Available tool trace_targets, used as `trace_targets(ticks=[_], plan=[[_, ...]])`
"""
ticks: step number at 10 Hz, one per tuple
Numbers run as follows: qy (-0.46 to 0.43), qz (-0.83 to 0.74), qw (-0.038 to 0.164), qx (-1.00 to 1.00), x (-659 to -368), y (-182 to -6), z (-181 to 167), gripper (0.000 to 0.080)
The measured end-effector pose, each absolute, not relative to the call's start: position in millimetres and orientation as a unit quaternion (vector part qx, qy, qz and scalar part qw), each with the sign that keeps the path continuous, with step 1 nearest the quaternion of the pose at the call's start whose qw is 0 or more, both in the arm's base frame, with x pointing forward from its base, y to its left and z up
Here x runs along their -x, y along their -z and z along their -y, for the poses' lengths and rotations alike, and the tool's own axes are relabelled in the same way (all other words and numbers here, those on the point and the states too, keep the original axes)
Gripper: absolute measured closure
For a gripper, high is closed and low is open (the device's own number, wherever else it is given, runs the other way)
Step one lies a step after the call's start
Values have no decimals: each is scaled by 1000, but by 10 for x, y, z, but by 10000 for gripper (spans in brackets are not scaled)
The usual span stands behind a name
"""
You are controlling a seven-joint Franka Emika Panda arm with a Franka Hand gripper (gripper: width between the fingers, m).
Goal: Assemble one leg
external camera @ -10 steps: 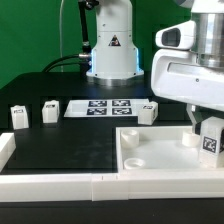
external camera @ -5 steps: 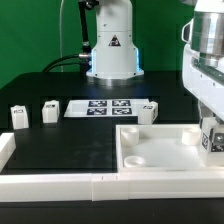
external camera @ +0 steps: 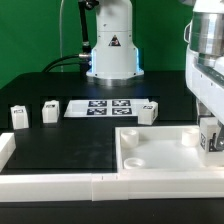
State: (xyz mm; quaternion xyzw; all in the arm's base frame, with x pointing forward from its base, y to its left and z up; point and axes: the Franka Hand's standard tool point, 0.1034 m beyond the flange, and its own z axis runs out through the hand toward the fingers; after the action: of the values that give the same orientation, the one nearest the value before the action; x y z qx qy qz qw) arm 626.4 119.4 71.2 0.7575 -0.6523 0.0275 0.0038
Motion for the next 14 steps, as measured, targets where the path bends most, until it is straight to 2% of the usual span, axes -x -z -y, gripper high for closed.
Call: trace_targets(ticks=[3,8,11,13,14], plan=[[-28,449,9,-893,-6268,-718,-1216,151],[-26,166,21,-986,-6286,-722,-1179,150],[-26,119,27,-992,-6291,-721,-1160,150],[-26,119,27,-992,-6291,-721,-1160,413],[-27,119,26,-992,-6293,-723,-1159,413]])
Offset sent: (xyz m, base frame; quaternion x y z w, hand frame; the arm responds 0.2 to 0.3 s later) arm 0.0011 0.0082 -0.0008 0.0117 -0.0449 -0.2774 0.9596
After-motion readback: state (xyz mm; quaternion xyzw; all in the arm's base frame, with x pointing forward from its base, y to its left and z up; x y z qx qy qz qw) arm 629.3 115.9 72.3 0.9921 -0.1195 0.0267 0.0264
